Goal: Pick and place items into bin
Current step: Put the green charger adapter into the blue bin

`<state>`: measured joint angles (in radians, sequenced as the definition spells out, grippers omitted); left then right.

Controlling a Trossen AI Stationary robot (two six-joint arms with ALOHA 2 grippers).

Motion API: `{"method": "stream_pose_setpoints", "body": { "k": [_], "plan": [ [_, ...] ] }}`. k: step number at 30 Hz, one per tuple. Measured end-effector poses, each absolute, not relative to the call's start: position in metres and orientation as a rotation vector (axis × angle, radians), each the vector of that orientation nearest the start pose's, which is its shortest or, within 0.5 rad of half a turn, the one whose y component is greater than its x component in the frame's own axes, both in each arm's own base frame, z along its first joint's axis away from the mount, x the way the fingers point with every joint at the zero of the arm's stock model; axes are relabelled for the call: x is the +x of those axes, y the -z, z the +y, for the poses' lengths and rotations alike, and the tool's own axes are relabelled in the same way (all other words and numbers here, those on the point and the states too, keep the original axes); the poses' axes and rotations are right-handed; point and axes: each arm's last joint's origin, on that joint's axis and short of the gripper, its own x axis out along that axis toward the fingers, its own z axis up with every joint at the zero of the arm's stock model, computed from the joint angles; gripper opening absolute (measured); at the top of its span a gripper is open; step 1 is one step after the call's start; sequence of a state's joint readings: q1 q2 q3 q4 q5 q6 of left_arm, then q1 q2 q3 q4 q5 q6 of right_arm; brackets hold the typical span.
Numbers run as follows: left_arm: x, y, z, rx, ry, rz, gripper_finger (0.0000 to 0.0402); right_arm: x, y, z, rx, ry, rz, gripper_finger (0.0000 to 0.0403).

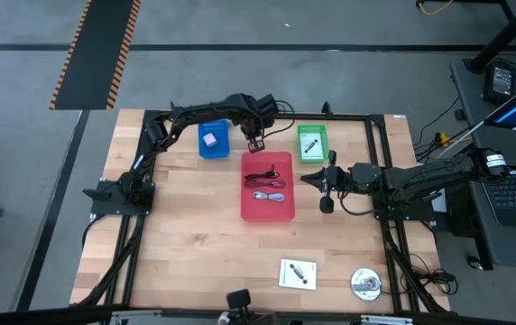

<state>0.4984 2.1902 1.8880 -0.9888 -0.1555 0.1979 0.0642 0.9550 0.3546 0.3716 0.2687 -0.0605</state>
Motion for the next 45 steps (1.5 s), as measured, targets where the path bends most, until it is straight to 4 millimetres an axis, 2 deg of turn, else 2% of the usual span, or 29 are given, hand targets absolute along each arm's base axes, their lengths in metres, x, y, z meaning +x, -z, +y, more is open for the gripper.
{"method": "stream_pose_setpoints", "body": {
  "k": [7,11,18,24,32,45],
  "plan": [
    [0.377,-0.232,0.237,-0.053,-0.439,1.424,0.0020,0.197,-0.208,0.005,-0.100,0.196,0.239,0.0000],
    [0.360,-0.238,0.253,-0.102,-0.476,1.450,0.0046,0.197,-0.207,0.005,-0.101,0.196,0.245,0.0000],
    [0.334,-0.250,0.279,-0.225,-0.512,1.397,0.0102,0.196,-0.206,0.005,-0.108,0.195,0.258,0.0000],
    [0.323,-0.249,0.293,-0.281,-0.555,1.376,0.0157,0.196,-0.206,0.005,-0.138,0.192,0.261,0.0000],
    [0.331,-0.245,0.290,-0.208,-0.535,1.385,0.0219,0.196,-0.206,0.005,-0.155,0.189,0.262,0.0000],
    [0.320,-0.214,0.296,-0.153,-0.547,1.464,0.0228,0.196,-0.206,0.005,-0.155,0.189,0.262,0.0000]
  ]
}}
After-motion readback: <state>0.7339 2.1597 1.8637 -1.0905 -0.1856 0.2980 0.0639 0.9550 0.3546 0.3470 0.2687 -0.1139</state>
